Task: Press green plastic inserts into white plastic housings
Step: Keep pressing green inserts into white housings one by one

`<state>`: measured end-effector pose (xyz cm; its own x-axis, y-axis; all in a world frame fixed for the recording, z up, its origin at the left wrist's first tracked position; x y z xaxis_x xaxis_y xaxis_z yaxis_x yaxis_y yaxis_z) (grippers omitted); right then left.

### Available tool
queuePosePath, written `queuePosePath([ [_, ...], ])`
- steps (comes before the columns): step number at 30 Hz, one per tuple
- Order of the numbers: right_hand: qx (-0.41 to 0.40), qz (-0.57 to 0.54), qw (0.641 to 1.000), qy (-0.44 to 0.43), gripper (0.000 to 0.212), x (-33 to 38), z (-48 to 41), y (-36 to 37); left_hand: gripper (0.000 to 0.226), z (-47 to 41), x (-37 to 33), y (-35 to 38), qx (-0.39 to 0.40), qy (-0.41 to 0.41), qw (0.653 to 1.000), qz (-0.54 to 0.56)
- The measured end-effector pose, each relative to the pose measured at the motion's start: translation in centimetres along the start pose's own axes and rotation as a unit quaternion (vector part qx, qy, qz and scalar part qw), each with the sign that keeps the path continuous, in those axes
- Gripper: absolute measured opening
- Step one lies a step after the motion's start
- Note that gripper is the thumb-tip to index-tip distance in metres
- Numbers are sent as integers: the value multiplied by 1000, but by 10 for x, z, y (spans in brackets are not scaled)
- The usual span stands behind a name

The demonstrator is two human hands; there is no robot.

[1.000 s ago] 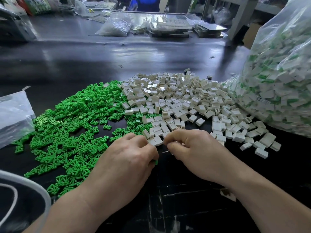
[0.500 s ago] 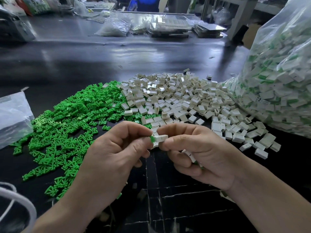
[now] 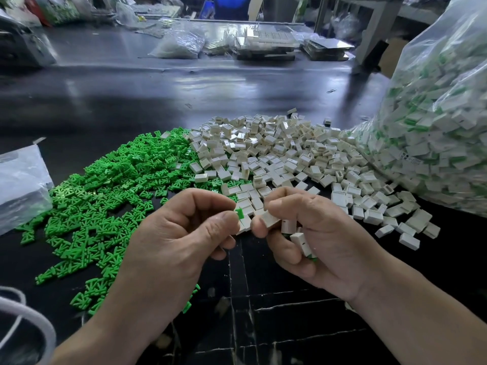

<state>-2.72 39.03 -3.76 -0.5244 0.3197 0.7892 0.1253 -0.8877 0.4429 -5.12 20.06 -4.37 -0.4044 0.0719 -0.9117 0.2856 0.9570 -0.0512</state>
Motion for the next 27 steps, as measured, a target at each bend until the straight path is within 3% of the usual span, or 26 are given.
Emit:
queuePosePath([
  [2, -27, -11, 1000, 9, 3, -1, -2, -1, 16, 1, -1, 1, 3, 6, 1000, 0],
  [6, -72, 32, 997, 13, 17, -4, -3, -2, 14, 1, -1, 1, 0, 13, 1000, 3],
  [11, -30, 129, 991, 4, 21, -10, -2, 4, 11, 1, 1, 1, 5, 19, 1000, -16],
  [15, -20, 177, 984, -15, 7, -10, -2, 5, 15, 1, 1, 0, 10, 11, 999, -34],
  [24, -41, 160, 985, -58, 14, -11, -3, 3, 12, 2, -5, 4, 20, 39, 996, -77],
  [27, -38, 163, 984, -62, 17, -10, -2, 4, 10, 1, -5, 2, 27, 17, 999, -35],
])
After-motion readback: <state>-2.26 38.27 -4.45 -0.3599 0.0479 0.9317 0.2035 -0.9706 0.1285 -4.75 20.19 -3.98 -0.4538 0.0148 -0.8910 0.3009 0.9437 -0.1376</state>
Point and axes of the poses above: each hand's wrist, its own z-axis away from the middle knuckle, its own y-axis out of the palm, x = y × z, the point moved 1 cm from there along -z, towards the middle knuckle, and after that the axes turned 15 degrees about y, right-handed, at the moved point
